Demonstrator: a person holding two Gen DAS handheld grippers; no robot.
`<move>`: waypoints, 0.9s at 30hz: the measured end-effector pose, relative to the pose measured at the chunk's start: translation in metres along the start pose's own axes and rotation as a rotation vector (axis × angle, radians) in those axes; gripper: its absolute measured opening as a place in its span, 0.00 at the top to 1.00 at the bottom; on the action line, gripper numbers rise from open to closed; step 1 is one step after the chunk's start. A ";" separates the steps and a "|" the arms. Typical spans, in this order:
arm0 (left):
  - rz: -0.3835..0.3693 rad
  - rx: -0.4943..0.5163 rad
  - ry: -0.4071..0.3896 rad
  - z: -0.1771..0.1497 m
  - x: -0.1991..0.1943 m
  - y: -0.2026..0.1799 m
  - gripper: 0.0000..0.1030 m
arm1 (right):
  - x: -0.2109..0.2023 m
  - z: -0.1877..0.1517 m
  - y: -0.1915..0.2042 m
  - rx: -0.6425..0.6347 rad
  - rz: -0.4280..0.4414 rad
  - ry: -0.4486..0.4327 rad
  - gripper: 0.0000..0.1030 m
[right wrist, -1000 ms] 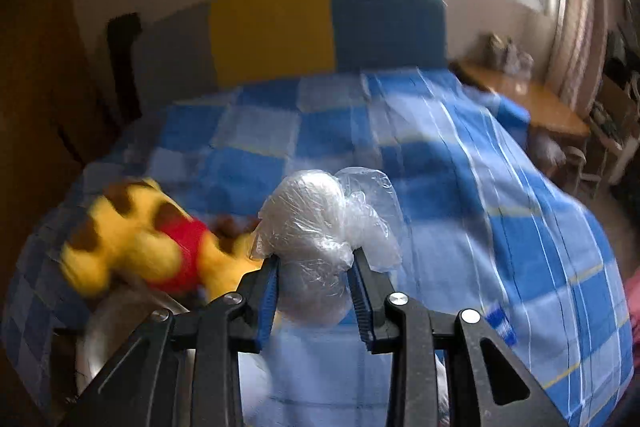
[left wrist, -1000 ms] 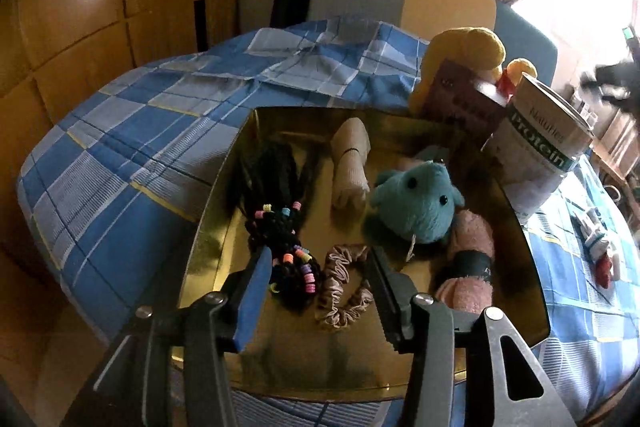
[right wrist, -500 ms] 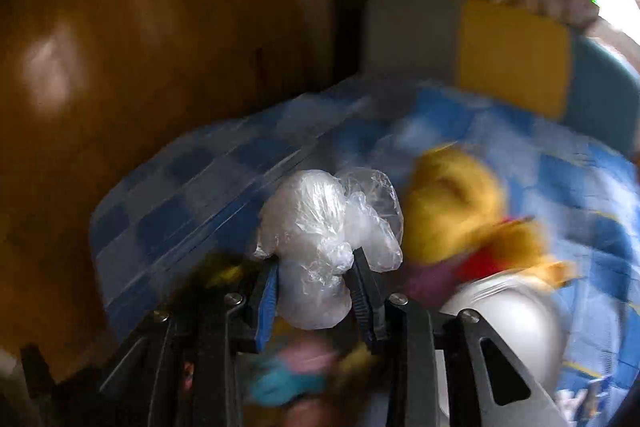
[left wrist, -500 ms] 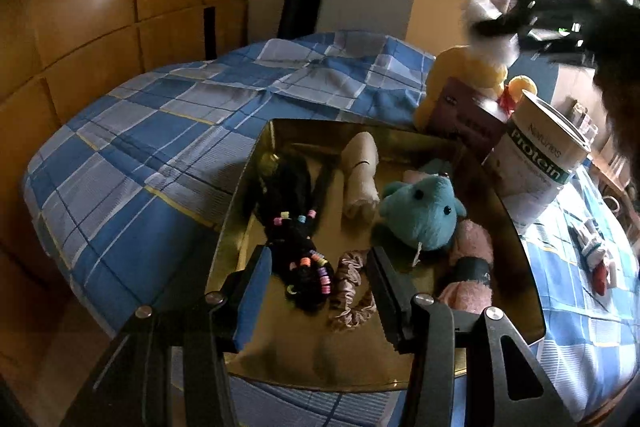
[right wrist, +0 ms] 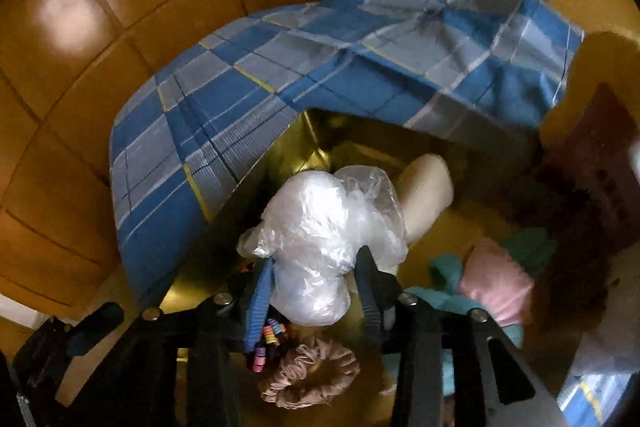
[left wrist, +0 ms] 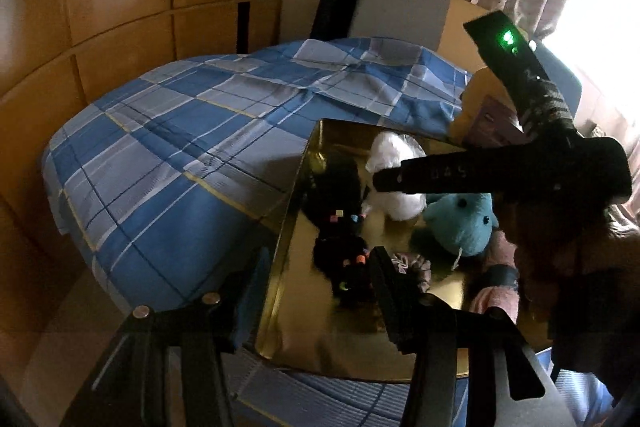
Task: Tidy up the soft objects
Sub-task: 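Carry the white plastic bundle into the gold tray and open the right tool, then move both tools back over the remaining items on the bed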
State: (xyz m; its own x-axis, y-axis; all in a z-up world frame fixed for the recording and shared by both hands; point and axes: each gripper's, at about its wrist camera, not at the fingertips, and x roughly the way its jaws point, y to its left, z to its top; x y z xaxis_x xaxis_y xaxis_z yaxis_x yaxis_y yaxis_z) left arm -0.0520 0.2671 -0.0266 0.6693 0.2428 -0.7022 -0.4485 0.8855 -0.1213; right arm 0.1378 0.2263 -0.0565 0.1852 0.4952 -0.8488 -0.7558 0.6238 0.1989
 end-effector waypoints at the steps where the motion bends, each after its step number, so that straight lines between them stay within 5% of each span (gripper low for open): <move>1: 0.000 -0.002 0.000 0.000 0.000 0.000 0.49 | 0.001 -0.002 0.000 0.009 0.007 0.010 0.58; 8: 0.002 -0.006 -0.015 0.001 -0.004 0.001 0.45 | -0.017 -0.014 -0.012 0.058 0.028 -0.002 0.40; 14: -0.002 0.010 -0.028 0.002 -0.009 -0.005 0.45 | -0.053 -0.022 -0.018 0.084 0.066 -0.083 0.40; 27: -0.028 0.072 -0.057 -0.001 -0.023 -0.027 0.45 | -0.131 -0.065 -0.027 0.034 -0.025 -0.258 0.40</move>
State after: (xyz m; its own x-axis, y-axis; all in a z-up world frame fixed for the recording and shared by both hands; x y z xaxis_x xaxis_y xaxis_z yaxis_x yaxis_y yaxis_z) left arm -0.0560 0.2368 -0.0075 0.7145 0.2376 -0.6581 -0.3866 0.9180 -0.0883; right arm 0.0931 0.1050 0.0178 0.3614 0.6144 -0.7014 -0.7283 0.6557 0.1991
